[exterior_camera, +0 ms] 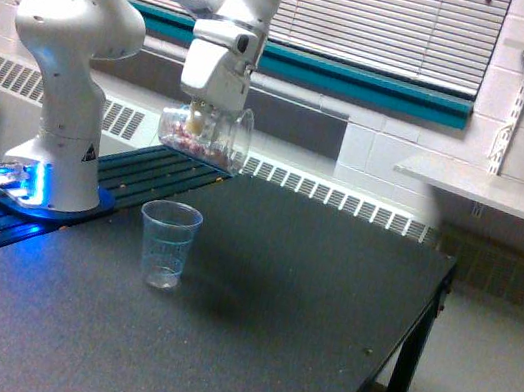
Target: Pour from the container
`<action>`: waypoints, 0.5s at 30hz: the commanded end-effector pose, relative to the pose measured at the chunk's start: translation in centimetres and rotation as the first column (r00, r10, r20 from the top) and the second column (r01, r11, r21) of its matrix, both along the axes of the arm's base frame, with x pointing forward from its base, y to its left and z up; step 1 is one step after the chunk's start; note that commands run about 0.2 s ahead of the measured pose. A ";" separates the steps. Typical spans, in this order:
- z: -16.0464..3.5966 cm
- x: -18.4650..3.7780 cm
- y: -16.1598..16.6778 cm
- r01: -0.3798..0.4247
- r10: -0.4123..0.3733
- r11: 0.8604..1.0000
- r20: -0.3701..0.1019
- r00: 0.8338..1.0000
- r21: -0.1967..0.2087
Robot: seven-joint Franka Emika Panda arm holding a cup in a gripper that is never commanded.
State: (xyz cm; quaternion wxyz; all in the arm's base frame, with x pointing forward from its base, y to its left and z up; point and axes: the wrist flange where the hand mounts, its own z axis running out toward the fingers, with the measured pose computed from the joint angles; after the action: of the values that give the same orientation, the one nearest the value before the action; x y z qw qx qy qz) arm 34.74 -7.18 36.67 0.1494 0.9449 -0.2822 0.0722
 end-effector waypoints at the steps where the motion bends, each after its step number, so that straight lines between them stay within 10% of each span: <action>1: 0.6 -0.6 -0.6 0.034 -0.033 0.999 0.032 0.999 -0.015; 15: -1.7 -3.8 -1.1 0.044 -0.045 0.998 -0.014 0.999 -0.037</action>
State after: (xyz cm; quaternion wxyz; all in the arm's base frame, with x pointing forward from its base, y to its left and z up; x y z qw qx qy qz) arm 32.12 -8.11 36.03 0.1644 0.9384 -0.2937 0.0776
